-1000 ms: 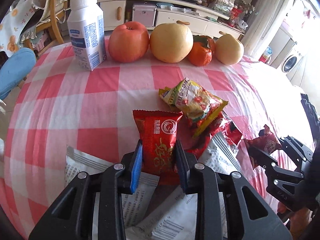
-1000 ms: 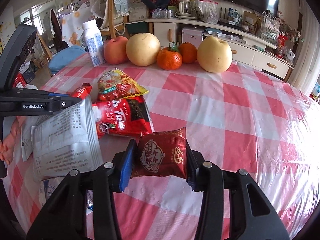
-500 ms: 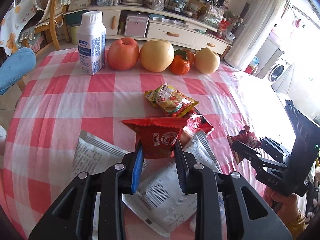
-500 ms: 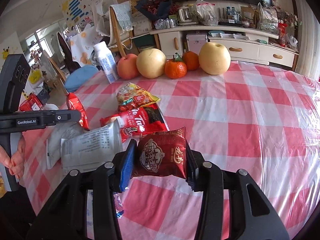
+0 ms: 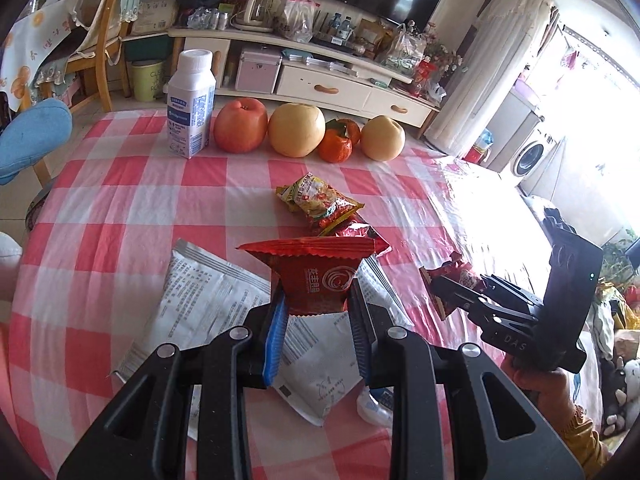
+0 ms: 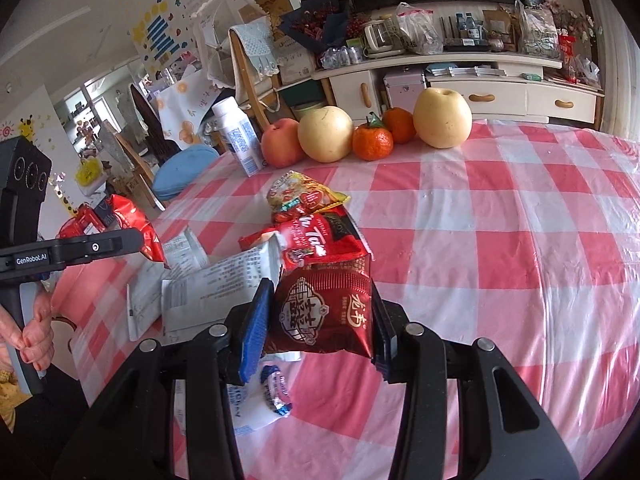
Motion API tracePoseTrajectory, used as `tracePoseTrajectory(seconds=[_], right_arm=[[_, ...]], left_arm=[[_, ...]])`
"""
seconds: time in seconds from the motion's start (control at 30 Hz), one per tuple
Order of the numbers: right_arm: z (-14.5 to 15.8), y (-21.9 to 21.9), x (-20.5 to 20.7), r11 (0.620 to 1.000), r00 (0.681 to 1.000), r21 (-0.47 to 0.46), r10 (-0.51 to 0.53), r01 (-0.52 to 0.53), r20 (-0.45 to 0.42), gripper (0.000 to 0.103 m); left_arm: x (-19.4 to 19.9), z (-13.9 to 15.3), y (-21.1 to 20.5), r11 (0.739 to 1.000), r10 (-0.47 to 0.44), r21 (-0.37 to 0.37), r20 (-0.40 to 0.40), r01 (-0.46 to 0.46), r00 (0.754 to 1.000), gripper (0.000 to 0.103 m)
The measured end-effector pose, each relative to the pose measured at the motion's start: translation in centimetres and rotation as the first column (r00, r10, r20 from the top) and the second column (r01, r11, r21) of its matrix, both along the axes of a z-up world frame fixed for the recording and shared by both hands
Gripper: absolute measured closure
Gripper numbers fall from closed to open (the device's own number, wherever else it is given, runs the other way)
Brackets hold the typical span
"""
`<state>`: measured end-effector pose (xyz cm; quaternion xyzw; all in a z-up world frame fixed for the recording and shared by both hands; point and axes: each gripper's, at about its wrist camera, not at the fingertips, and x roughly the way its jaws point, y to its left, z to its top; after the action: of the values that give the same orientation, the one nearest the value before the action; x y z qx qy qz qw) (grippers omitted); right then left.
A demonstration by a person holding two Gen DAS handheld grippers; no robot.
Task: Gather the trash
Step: 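Lift the small red packet with the left tool while the right tool lifts its red packet, then hold the red packet in the left tool while the right tool grasps the white-blue bottle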
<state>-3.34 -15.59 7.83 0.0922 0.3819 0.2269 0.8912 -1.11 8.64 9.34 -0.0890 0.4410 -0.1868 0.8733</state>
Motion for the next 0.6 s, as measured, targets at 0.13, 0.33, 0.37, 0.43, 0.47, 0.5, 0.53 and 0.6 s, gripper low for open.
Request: tracePoseTrajectory(seconds=[0.13, 0.33, 0.37, 0.43, 0.47, 0.5, 0.53, 0.6], right_arm=[[0.3, 1.1, -0.8, 1.0, 1.0, -0.003, 0.01, -0.01, 0.006, 0.057], [-0.3, 3.4, -1.8, 0.996, 1.0, -0.094, 0.011, -0.011, -0.002, 0.058], [-0.6, 3.4, -1.7, 0.995, 1.0, -0.1, 0.004, -0.006, -0.014, 0.058], [-1.3, 3.4, -1.6, 0.994, 0.999, -0.111, -0.013, 0.008, -0.046, 0.052], [-1.5, 3.4, -1.7, 0.994, 0.998, -0.111, -0.023, 0.017, -0.057, 0.048], [-1.6, 3.3, -1.9, 0.994, 0.998, -0.11, -0.028, 0.021, -0.062, 0.046], [-1.6, 3.4, -2.3, 0.993, 0.997, -0.113, -0.035, 0.028, -0.064, 0.045], [-1.5, 3.6, -3.3, 0.991, 0.997, -0.128, -0.056, 0.048, -0.054, 0.045]], left_arm=[[-0.6, 0.2, 0.8, 1.0, -0.009, -0.004, 0.009, 0.009, 1.0, 0.072], [-1.2, 0.6, 2.5, 1.0, -0.009, -0.013, 0.022, 0.009, 1.0, 0.072], [-1.4, 0.7, 2.7, 1.0, -0.01, -0.015, 0.025, 0.011, 1.0, 0.072], [-1.6, 0.8, 3.2, 1.0, -0.013, -0.02, 0.03, 0.013, 0.999, 0.072], [-1.7, 0.8, 3.4, 1.0, -0.014, -0.02, 0.031, 0.014, 0.999, 0.072], [-1.8, 0.8, 3.6, 1.0, -0.016, -0.02, 0.033, 0.017, 0.999, 0.072], [-1.9, 0.8, 3.7, 1.0, -0.017, -0.02, 0.035, 0.018, 0.999, 0.072], [-2.1, 0.9, 4.0, 0.999, -0.021, -0.027, 0.037, 0.022, 0.999, 0.072]])
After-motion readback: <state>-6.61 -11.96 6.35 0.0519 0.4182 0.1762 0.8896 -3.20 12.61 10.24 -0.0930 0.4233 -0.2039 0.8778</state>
